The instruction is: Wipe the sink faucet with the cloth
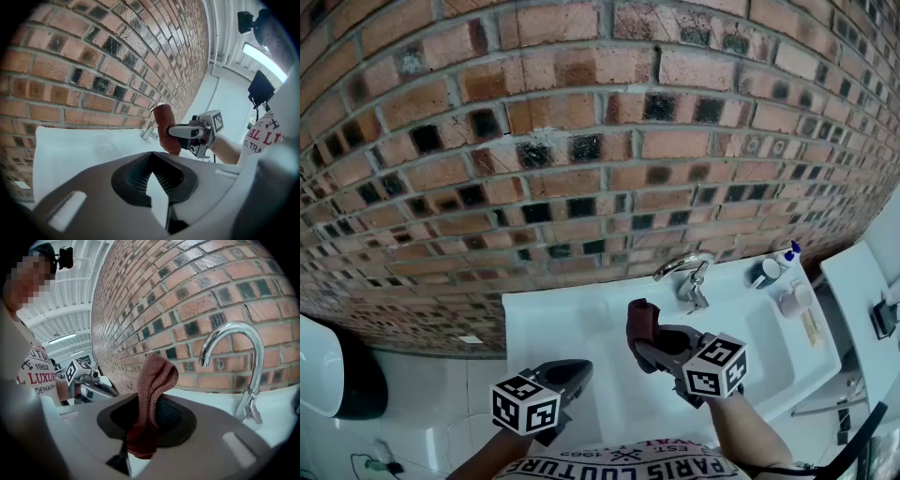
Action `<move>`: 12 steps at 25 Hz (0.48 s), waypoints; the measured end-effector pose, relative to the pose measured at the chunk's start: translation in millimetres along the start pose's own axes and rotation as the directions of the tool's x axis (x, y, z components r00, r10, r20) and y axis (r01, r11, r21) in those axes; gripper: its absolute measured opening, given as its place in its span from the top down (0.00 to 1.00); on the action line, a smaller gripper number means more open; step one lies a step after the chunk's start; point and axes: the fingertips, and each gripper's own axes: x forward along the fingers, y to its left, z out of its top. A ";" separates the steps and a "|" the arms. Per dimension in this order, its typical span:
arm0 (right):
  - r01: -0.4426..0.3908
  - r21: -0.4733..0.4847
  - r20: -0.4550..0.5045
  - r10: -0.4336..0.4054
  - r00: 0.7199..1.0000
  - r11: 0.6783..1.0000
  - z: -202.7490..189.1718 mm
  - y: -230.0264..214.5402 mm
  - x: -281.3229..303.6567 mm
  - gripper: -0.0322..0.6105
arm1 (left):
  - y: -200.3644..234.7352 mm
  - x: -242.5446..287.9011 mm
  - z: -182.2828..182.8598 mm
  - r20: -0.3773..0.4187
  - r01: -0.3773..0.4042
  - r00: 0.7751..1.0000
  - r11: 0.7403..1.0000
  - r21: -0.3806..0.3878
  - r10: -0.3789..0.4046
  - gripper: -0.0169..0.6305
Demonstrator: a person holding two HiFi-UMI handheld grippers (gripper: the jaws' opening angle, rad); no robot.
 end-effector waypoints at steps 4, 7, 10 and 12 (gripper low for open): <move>0.023 -0.038 0.045 -0.021 0.999 0.999 28.3 -17.6 2.1 0.81 | 8.7 4.4 -0.2 -0.005 -0.002 1.000 1.000 -0.008 0.002 0.97; 0.043 -0.053 0.064 -0.040 0.997 0.998 44.9 -30.0 5.0 0.81 | 13.5 8.0 -4.2 -0.014 0.000 1.000 1.000 -0.021 0.000 0.97; 0.056 -0.054 0.077 -0.052 0.996 0.997 56.3 -42.2 9.3 0.81 | 16.4 11.6 -8.4 -0.022 0.004 1.000 0.999 -0.035 -0.005 0.97; 0.061 -0.045 0.087 -0.057 0.995 0.997 61.5 -49.1 11.5 0.81 | 18.3 13.7 -10.7 -0.027 0.006 1.000 0.999 -0.042 -0.007 0.97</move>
